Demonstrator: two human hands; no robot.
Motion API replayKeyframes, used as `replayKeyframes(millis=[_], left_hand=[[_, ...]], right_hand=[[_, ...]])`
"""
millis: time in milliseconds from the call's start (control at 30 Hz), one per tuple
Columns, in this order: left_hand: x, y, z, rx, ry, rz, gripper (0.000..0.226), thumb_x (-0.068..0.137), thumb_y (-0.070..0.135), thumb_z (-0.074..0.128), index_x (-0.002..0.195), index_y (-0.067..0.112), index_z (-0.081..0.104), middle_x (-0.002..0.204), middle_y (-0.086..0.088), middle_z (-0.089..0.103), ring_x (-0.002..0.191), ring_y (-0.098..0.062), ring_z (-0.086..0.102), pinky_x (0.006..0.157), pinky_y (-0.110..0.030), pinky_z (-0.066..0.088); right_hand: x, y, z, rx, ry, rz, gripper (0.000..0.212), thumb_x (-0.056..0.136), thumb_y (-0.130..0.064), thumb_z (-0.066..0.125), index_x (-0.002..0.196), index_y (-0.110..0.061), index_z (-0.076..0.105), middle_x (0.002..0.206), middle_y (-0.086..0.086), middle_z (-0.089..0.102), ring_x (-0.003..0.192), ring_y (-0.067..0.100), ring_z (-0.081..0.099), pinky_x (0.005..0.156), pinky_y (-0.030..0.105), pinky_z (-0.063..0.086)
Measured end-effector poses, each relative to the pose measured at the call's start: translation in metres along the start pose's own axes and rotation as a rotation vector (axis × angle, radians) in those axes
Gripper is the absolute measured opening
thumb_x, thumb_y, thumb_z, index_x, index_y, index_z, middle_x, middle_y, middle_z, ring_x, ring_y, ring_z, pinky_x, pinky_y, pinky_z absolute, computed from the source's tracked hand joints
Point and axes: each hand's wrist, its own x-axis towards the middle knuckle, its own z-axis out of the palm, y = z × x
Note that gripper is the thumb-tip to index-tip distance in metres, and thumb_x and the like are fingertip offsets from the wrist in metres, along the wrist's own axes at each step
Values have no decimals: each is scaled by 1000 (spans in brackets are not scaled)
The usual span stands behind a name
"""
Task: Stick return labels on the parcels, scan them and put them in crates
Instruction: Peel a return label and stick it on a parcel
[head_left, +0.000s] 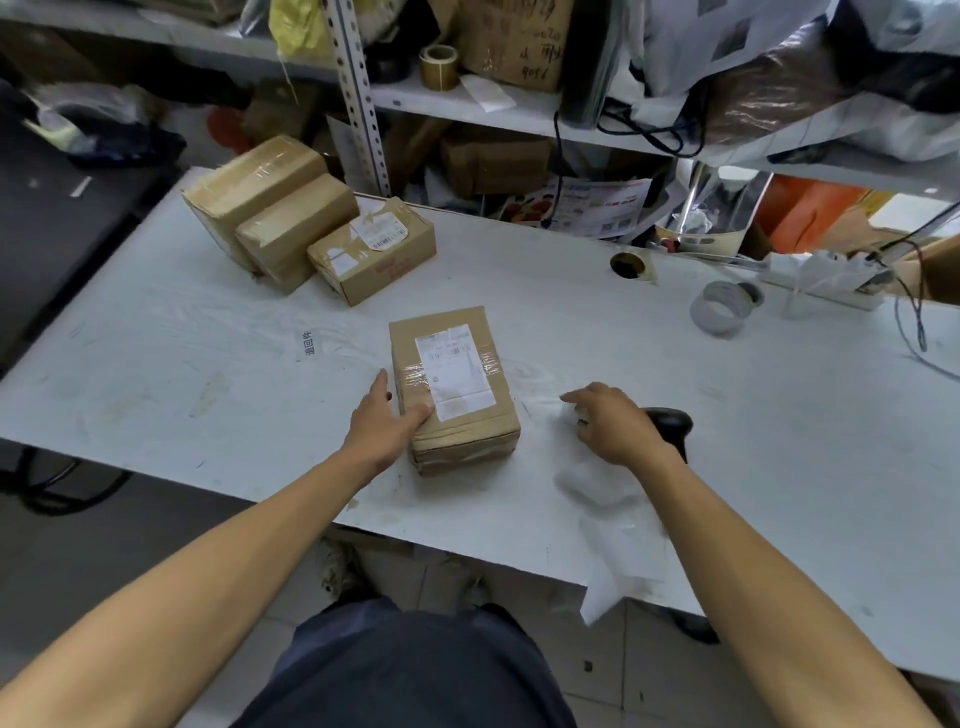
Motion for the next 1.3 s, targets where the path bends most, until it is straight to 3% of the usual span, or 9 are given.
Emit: replayKeyframes(millis=[100, 233, 367, 500, 767, 900, 1000, 1133, 1300], left_hand=[[-18, 7, -1, 267, 165, 178, 101, 87, 51, 71, 161, 18, 11, 160, -7, 19, 146, -29, 18, 120, -45, 22], [-29, 18, 5, 452, 310, 688, 81, 77, 40, 81, 145, 15, 45, 143, -7, 39, 129, -30, 39, 106, -46, 39], [-33, 53, 31, 422, 167, 999, 50, 79, 32, 78, 125, 19, 68, 129, -3, 59, 115, -22, 56, 84, -40, 55], [-30, 84, 59, 362, 45, 985, 49, 83, 38, 76, 129, 25, 67, 132, 4, 61, 114, -17, 59, 80, -35, 57], [-25, 103, 64, 129, -57, 971, 27, 90, 32, 74, 113, 18, 77, 107, 4, 76, 93, -3, 66, 81, -19, 52], [-30, 109, 58, -42, -206, 740, 19, 96, 28, 70, 110, 20, 79, 97, 13, 77, 86, 2, 70, 75, -18, 55], [-24, 107, 54, -194, -279, 566, 19, 99, 20, 65, 109, 10, 79, 94, 2, 78, 83, -6, 71, 76, -21, 57], [-14, 100, 46, -306, -208, 394, 14, 95, 25, 70, 103, 17, 79, 95, 0, 78, 90, -18, 74, 81, -38, 61], [-9, 79, 43, -306, -76, 292, 6, 90, 29, 77, 84, 32, 78, 82, 15, 73, 80, -11, 68, 74, -29, 59]], right_hand=[[14, -2, 0, 244, 129, 104, 29, 97, -15, 58, 124, -16, 69, 116, 7, 68, 107, 27, 63, 85, 30, 48], [13, -7, -1, 924, 222, 201, 21, 95, -13, 69, 114, -5, 70, 108, 14, 71, 93, 25, 72, 73, 32, 62], [-3, -20, -8, 1216, 171, 195, 21, 96, -13, 68, 108, 4, 70, 104, 20, 72, 89, 25, 74, 73, 28, 61], [-23, -32, -24, 1325, 109, 98, 23, 99, -17, 64, 113, 0, 71, 101, 12, 76, 95, 25, 74, 79, 30, 60], [-49, -34, -40, 1355, 77, -63, 27, 89, -10, 74, 115, -4, 72, 111, 15, 75, 106, 26, 72, 91, 31, 58], [-48, -30, -41, 1295, 114, -49, 22, 89, -13, 74, 108, -4, 75, 101, 16, 77, 94, 24, 73, 83, 30, 59], [-46, -28, -44, 1238, 46, -82, 28, 83, -16, 77, 109, -5, 75, 100, 14, 77, 91, 25, 74, 81, 29, 58], [-43, -25, -47, 1047, 41, -135, 27, 84, -11, 80, 111, -12, 75, 100, 6, 78, 94, 23, 75, 83, 31, 60], [-29, -32, -34, 706, 207, -142, 24, 84, -12, 81, 99, -29, 75, 91, -15, 76, 82, 1, 70, 76, 20, 57]])
